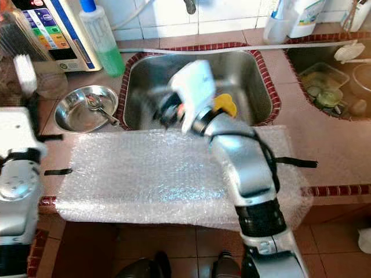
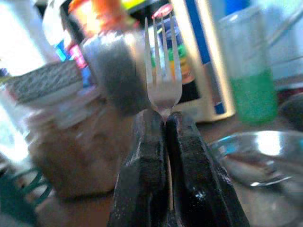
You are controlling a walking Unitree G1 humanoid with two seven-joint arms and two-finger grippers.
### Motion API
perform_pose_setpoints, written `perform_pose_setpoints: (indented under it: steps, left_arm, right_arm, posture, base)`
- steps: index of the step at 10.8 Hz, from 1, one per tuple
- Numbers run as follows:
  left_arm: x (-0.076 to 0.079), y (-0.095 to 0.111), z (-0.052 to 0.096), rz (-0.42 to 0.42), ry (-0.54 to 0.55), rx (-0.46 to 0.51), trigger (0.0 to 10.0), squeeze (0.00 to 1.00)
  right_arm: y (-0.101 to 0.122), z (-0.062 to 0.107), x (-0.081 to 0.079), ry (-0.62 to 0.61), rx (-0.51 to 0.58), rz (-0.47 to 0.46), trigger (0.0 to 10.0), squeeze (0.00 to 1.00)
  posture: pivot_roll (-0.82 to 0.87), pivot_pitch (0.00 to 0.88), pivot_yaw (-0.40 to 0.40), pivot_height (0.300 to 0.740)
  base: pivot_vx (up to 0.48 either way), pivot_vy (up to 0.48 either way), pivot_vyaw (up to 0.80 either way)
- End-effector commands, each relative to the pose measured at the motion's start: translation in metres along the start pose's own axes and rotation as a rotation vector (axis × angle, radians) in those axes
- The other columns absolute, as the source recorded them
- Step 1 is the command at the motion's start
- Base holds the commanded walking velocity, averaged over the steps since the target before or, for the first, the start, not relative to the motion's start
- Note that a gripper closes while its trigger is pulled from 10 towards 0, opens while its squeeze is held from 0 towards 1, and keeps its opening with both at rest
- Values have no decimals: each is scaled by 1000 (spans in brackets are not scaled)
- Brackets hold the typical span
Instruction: Kitchen organization
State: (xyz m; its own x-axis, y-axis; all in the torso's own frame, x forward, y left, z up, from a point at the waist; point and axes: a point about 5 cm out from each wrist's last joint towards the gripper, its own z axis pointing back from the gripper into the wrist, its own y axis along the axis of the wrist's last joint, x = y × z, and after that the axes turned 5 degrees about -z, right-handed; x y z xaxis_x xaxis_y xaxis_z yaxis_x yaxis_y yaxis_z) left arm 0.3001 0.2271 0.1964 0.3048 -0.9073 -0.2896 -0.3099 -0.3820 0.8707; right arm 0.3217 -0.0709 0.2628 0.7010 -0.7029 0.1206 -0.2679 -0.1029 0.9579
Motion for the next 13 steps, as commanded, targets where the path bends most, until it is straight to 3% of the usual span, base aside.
perform_pose_setpoints:
  steps: [1,2,6,13]
  left_arm:
    - [4,12,-2,-7,-29,67,0,0]
    - [24,24,1,0,-135,152,0,0]
    - [80,49,12,151,-415,279,0,0]
    - [92,60,18,187,-486,335,0,0]
  right_arm:
    - [1,-3,-2,-1,17,-52,10000,0]
    - [3,-6,-2,-13,46,-124,10000,0]
    - [5,-18,-14,27,100,-326,10000,0]
    - [12,-43,-15,61,136,-424,10000,0]
  posture:
    - [-143,196,137,740]
    - [-143,199,139,740]
    - [-148,207,148,740]
    - [-143,210,150,740]
  base:
    - [0,0,0]
    - [0,0,0]
    - [0,0,0]
    - [0,0,0]
